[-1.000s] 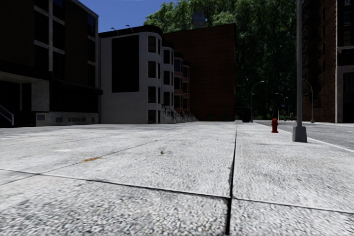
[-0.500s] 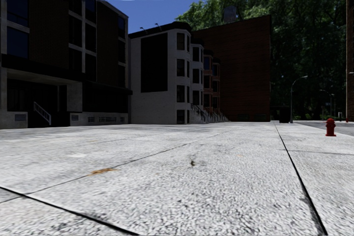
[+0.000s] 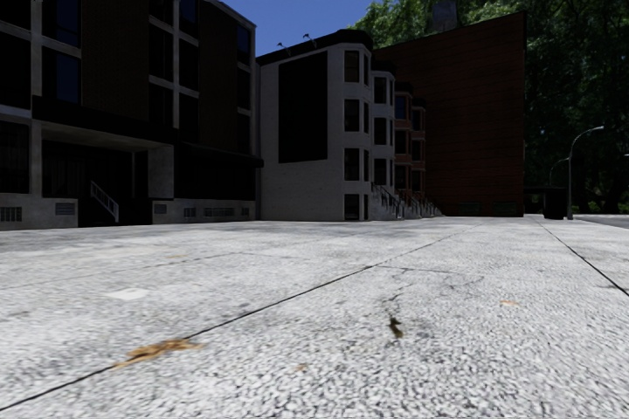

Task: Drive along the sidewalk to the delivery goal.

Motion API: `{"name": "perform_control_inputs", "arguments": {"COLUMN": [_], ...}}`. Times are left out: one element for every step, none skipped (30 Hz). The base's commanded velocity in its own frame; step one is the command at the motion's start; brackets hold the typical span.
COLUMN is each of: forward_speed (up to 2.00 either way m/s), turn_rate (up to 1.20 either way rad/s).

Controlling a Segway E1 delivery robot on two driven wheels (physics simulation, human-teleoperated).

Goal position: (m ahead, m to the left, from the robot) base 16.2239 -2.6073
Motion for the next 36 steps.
{"name": "perform_control_inputs", "arguments": {"forward_speed": [2.00,2.00,2.00,2.00,2.00,2.00,2.00,2.00,2.00,2.00,2.00,2.00,2.00,2.00,2.00,2.00,2.00,2.00,2.00,2.00,2.00,2.00,2.00,2.00,2.00,2.00,2.00,2.00,2.00,2.00,2.00,2.00,2.00,2.00,2.00,2.00], "turn_rate": [0.00,0.00,0.00,0.00,0.00,0.00,0.00,0.00,0.00,0.00,0.00,0.00,0.00,0.00,0.00,0.00,0.00,0.00,0.00,0.00,0.00,0.00,0.00,0.00,0.00,0.00,0.00,0.00,0.00,0.00,0.00,0.00,0.00,0.00,0.00,0.00]}}
